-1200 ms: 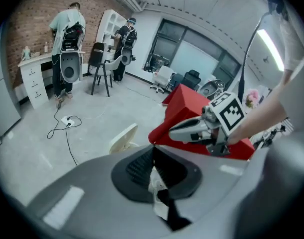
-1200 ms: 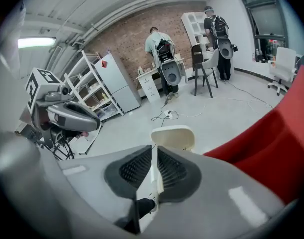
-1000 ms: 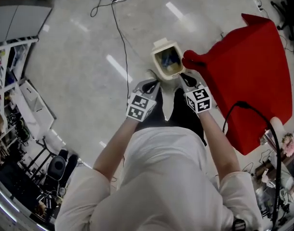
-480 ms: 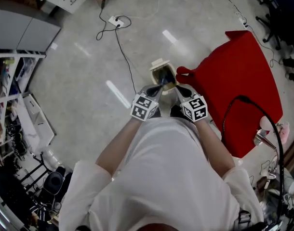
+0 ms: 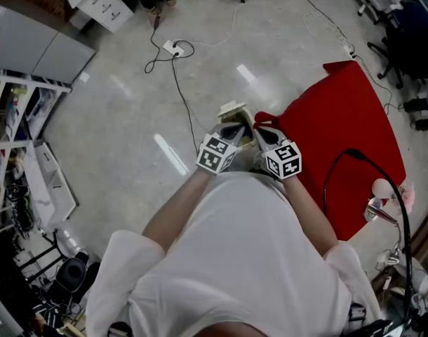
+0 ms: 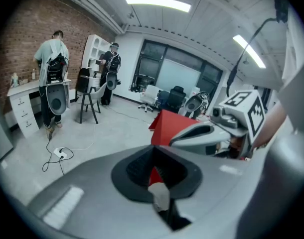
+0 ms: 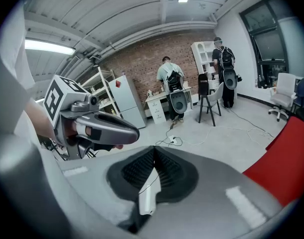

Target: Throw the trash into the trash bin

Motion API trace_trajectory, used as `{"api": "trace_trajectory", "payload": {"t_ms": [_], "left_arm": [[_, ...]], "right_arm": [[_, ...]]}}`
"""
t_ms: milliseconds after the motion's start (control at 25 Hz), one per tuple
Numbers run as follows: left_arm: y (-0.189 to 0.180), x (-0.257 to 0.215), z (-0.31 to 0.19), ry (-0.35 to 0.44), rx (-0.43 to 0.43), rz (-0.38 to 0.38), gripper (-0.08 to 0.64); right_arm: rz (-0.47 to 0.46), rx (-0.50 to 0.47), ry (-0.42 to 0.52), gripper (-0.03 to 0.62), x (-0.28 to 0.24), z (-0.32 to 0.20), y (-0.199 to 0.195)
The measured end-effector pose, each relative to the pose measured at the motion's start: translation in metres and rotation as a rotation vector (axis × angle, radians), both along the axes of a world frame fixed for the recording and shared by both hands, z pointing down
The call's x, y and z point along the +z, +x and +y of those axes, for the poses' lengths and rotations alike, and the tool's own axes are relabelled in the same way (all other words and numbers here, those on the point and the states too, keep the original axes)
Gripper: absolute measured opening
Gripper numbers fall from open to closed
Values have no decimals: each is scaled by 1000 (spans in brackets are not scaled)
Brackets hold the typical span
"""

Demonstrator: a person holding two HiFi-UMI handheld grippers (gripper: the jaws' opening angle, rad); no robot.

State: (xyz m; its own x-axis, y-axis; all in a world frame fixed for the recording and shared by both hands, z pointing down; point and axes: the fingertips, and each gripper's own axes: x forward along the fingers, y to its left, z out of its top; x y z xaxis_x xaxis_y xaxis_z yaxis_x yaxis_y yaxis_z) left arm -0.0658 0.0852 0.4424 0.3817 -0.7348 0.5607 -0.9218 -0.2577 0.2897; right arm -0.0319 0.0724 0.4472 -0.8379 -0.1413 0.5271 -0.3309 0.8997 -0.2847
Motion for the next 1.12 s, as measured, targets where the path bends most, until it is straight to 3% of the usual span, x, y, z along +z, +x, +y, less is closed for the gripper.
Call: {"api": "trace_trajectory", "payload": {"t_ms": [1120], "left_arm": [[-5, 5, -3, -9, -19, -8, 5]], "right_arm": [[-8, -8, -3, 1, 0, -6, 0]]}}
